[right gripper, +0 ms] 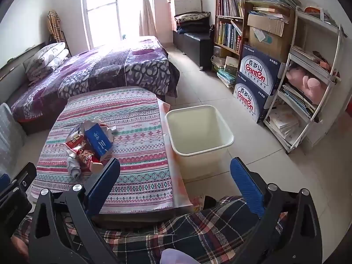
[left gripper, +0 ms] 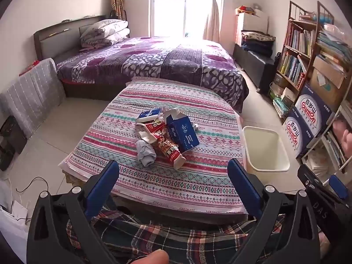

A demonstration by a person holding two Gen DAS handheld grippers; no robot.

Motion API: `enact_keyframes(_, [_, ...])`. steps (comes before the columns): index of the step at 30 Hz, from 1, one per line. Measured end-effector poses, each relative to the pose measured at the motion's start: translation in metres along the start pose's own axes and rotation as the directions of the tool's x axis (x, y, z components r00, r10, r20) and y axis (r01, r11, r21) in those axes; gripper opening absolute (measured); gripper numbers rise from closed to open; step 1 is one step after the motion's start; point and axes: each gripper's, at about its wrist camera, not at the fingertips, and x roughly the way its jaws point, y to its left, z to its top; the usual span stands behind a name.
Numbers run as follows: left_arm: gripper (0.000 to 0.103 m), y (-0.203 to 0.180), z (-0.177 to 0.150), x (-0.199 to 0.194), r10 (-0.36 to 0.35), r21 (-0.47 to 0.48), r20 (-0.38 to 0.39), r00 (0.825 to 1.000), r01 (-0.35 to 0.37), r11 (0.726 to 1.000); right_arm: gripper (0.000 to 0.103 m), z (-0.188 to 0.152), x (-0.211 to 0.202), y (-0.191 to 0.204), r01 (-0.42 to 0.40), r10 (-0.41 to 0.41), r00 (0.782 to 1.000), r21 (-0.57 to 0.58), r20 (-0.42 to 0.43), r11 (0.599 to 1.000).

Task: Collect trash

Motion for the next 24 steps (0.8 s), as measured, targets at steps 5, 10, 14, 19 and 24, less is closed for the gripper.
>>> enact_keyframes(5, [0.096, -0.0028, -0.0007, -0.0015, 0.005, -0.004, 0.0, 1.0, -0.005, 1.0, 0.096, -0.0005, 0.0027, -0.0006, 0.001, -0.001, 1.0, 0.004, -0.005, 1.0])
enact_keyframes(10, [0.096, -0.003, 0.0005, 0.0, 0.004, -0.002, -0.001, 1.0, -0.004, 1.0, 0.096, -0.0017, 0.0038, -0.0005, 0.002, -0.002, 1.0, 0.005, -0.008, 1.0])
enact_keyframes(14, [0.096, 0.0029, -0.0022, -0.0039, 0.002, -0.004, 0.003, 1.0, -0.002, 1.0, 0.096, -0.0035, 0.0077, -0.0007, -0.004, 0.004, 1.0, 0.008, -0.021, 1.0])
enact_keyframes(19, [0.096, 0.0036, -0.0013, -0.0045, 0.001, -0.001, -0.001, 1.0, -0.001, 1.0, 0.096, -0.0038, 0.0067, 0.0, -0.003, 0.003, 1.0, 0.004, -0.014, 1.0])
enact_keyframes(24, [0.096, -0.0012, -0.0023, 0.0002, 0.001, -0.003, -0.002, 1.0, -0.001, 1.0, 0.096, -0.004, 0.0065, 0.0002, -0.002, 0.002, 1.0, 0.006, -0.013, 1.0])
